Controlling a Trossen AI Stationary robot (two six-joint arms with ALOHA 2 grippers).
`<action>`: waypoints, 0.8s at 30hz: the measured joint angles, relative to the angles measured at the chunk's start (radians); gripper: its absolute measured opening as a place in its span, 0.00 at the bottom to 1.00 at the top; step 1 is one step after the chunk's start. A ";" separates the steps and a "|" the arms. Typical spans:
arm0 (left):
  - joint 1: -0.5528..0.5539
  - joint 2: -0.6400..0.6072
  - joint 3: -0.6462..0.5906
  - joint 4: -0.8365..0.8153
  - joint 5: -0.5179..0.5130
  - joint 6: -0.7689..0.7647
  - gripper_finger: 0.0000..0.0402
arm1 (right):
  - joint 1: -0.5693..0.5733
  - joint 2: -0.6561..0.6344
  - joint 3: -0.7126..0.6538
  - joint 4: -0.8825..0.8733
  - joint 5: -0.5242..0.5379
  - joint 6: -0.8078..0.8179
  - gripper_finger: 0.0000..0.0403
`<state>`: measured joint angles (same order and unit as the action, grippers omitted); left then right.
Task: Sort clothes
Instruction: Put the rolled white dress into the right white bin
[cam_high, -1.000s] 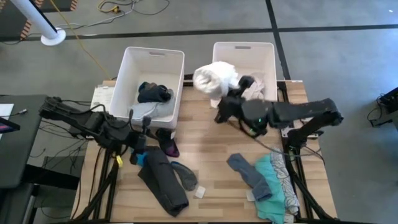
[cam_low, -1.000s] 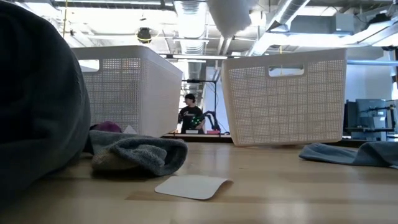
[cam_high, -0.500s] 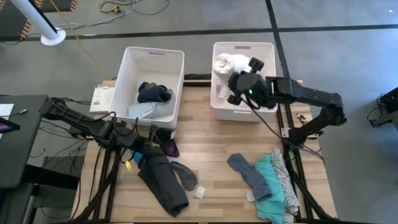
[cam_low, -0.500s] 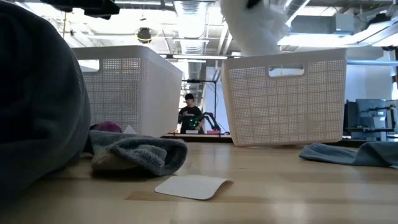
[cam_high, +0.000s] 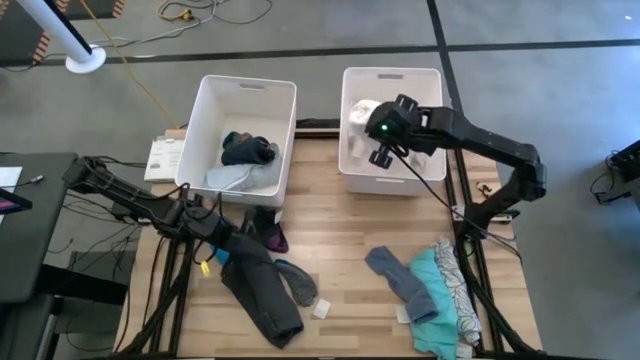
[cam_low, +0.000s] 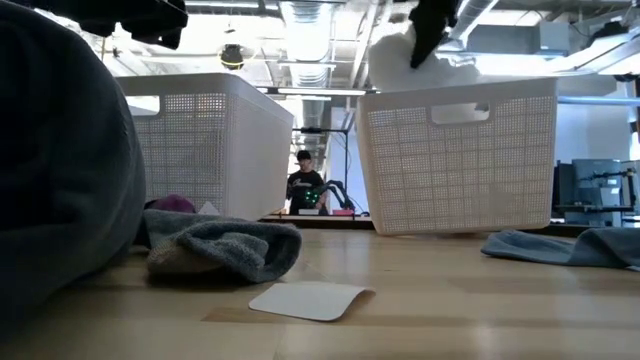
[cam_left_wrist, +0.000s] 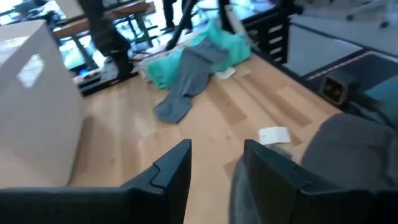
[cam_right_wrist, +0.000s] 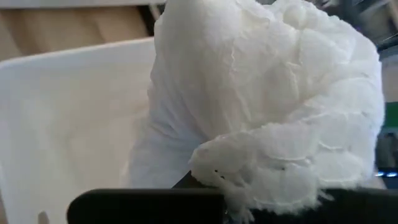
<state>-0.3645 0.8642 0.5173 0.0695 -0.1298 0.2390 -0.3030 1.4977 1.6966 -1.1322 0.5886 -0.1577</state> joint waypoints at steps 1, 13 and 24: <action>0.000 0.000 -0.001 0.000 0.016 0.001 0.35 | -0.007 0.010 0.000 -0.005 -0.021 0.001 0.03; -0.020 0.000 -0.001 -0.010 0.037 -0.019 0.35 | -0.055 0.145 0.000 -0.077 -0.173 0.003 0.03; -0.041 0.000 -0.001 -0.020 0.037 -0.038 0.35 | -0.093 0.256 -0.001 -0.157 -0.295 -0.012 0.03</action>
<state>-0.4057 0.8639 0.5159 0.0494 -0.0929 0.2012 -0.3959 1.7540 1.6958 -1.2890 0.2937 -0.1693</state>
